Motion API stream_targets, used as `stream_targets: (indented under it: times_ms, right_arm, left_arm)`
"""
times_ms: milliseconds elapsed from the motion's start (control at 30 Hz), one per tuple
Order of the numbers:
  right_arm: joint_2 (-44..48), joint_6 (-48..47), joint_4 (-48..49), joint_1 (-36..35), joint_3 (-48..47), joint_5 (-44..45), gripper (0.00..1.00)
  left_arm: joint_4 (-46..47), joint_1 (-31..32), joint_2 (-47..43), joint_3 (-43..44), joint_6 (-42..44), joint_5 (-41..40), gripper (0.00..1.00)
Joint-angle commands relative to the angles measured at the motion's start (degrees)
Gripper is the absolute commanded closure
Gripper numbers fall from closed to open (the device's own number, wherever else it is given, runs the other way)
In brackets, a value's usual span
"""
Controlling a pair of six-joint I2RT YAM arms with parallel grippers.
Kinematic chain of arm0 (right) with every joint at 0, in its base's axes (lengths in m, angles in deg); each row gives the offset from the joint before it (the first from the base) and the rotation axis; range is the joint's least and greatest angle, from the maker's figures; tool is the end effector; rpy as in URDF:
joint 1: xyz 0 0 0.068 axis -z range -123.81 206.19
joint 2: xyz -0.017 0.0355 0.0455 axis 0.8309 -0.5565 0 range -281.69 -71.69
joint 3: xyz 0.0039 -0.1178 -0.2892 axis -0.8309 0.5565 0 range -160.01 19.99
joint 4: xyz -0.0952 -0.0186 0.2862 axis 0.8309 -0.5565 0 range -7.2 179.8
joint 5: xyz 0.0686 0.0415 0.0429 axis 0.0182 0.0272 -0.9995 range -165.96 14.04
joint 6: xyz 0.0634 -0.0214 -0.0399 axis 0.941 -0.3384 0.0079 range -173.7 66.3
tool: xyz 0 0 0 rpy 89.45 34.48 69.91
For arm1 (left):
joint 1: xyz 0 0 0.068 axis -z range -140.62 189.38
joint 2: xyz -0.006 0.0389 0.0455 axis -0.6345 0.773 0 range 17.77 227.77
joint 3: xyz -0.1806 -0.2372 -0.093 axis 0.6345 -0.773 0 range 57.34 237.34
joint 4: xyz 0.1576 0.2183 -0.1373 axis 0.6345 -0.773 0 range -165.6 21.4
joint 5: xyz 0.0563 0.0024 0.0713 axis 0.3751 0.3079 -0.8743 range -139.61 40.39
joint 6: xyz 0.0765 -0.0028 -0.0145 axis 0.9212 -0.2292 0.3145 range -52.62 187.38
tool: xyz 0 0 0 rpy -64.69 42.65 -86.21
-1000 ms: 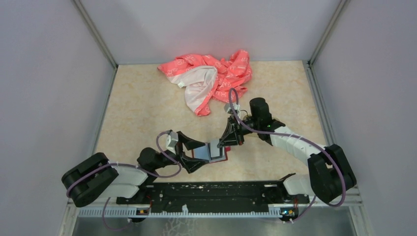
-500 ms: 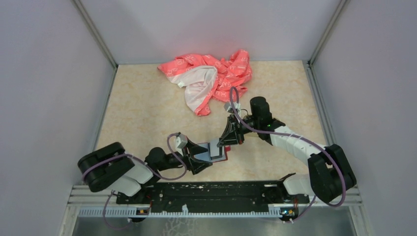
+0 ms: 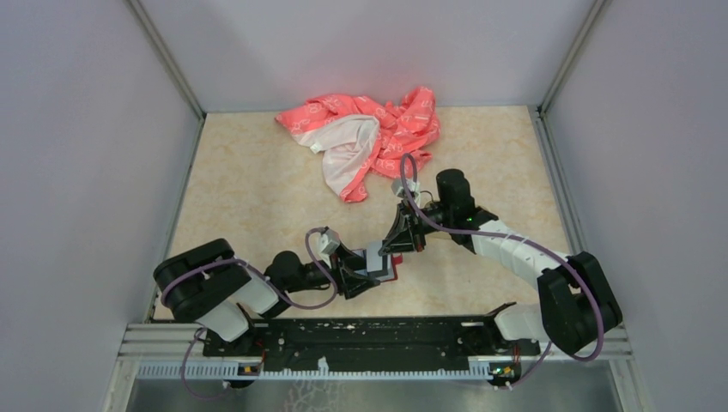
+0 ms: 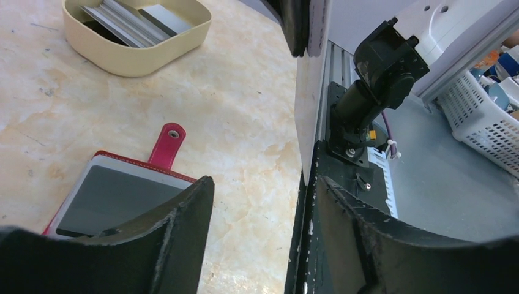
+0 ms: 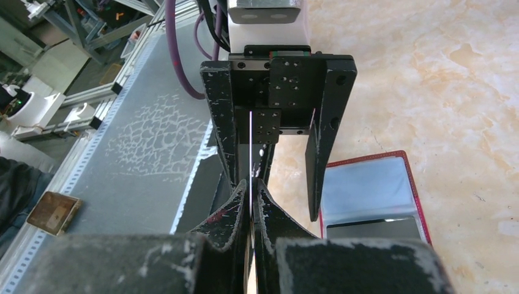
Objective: Put the credit cards into the card holder
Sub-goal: Insert the credit card into the card holder.
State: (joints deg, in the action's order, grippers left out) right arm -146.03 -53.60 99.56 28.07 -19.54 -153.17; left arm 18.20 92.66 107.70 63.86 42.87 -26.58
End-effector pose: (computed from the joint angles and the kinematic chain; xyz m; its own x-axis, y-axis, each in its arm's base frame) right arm 0.2243 0.1934 0.2541 -0.3750 -0.2000 -0.9052 -0.8828 -0.2208 0.4145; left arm 0.1270 -0.2138 0.1468 -0.3707 -0.1415 -0.9179 0.8983 0.1962 -0.3930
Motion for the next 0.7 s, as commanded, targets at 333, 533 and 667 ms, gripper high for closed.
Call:
stream_targets:
  times_ms: [333, 533, 667]
  right_arm:
    - [1.33, -5.82, -2.21, -0.45, -1.43, -0.09, 1.0]
    - [1.3, -6.42, -2.62, -0.45, -1.43, -0.21, 1.0]
    - [1.35, -6.96, -3.09, -0.45, -1.43, 0.01, 1.0]
  left_arm:
    - [15.87, 0.34, -1.23, 3.05, -5.45, -1.49, 0.4]
    - [15.93, 0.13, -1.16, 2.59, -7.02, -1.86, 0.39]
    - [15.94, -0.73, -1.66, 1.68, -9.05, -2.31, 0.38]
